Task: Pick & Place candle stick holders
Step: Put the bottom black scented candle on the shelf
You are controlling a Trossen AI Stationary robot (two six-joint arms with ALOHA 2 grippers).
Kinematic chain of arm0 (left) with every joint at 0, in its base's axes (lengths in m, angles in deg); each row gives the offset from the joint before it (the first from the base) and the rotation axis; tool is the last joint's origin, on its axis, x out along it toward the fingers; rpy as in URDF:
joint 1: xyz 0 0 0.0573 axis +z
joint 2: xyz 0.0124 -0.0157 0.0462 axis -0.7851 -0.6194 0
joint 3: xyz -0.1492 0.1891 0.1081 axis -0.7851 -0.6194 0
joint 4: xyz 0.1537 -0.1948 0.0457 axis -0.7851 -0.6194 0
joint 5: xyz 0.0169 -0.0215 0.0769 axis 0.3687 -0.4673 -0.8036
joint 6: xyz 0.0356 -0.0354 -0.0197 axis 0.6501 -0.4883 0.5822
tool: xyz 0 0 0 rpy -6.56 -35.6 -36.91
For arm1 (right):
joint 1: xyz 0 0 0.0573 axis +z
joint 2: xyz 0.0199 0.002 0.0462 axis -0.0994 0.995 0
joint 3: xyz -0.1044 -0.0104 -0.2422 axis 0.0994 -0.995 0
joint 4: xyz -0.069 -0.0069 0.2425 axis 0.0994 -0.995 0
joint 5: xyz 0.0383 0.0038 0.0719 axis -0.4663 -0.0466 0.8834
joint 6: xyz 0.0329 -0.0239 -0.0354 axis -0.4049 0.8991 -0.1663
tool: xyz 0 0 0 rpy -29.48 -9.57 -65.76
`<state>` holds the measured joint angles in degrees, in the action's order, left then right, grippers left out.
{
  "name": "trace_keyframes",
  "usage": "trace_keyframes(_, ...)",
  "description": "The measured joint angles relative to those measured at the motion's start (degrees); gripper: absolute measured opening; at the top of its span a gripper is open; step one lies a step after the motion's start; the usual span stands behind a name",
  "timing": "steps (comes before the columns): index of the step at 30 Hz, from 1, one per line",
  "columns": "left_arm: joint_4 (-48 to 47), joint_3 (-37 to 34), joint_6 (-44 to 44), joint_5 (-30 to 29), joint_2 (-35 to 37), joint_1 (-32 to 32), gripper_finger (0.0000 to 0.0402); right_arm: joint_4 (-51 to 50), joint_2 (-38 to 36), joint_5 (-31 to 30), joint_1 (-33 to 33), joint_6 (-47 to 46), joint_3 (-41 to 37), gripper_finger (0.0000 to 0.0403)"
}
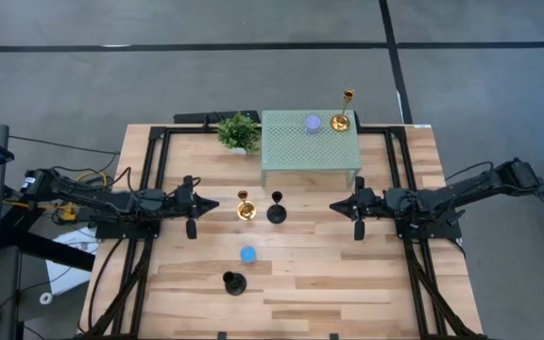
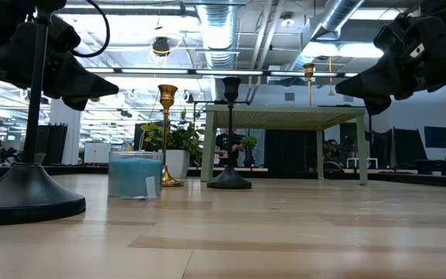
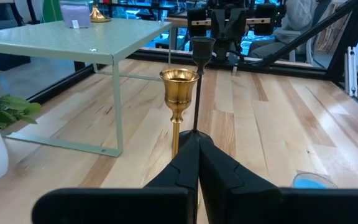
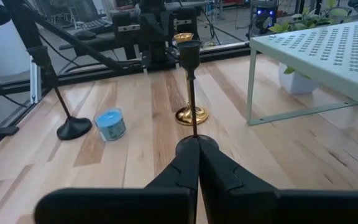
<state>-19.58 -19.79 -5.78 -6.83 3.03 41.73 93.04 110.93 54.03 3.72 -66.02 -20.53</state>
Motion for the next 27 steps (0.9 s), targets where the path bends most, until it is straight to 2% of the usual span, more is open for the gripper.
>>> trace_keyframes(7,-0.02,0.00,-1.73,1.68,-2.48,0.00,0.0008,-0.05,0.00,0.06,0.00,0.04,0.00,0.0001)
trace_keyframes(16,0.64,0.00,-8.71,2.25,-10.54,0.00,0.0008,-0.93,0.00,0.08,0.00,0.04,0.00,0.0001)
trace_keyframes(20,2.40,0.00,-8.84,2.24,-13.96,-0.01,0.0009,-1.32,0.00,0.07,0.00,0.04,0.00,0.0001)
trace_keyframes(23,5.36,0.00,-8.88,2.22,-16.02,0.00,0.0020,-1.51,0.00,0.06,0.00,0.04,0.00,0.0001)
trace_keyframes(27,8.27,0.00,-8.95,2.17,-18.55,0.00,0.0055,-1.51,0.00,0.09,0.00,0.04,0.02,0.0001)
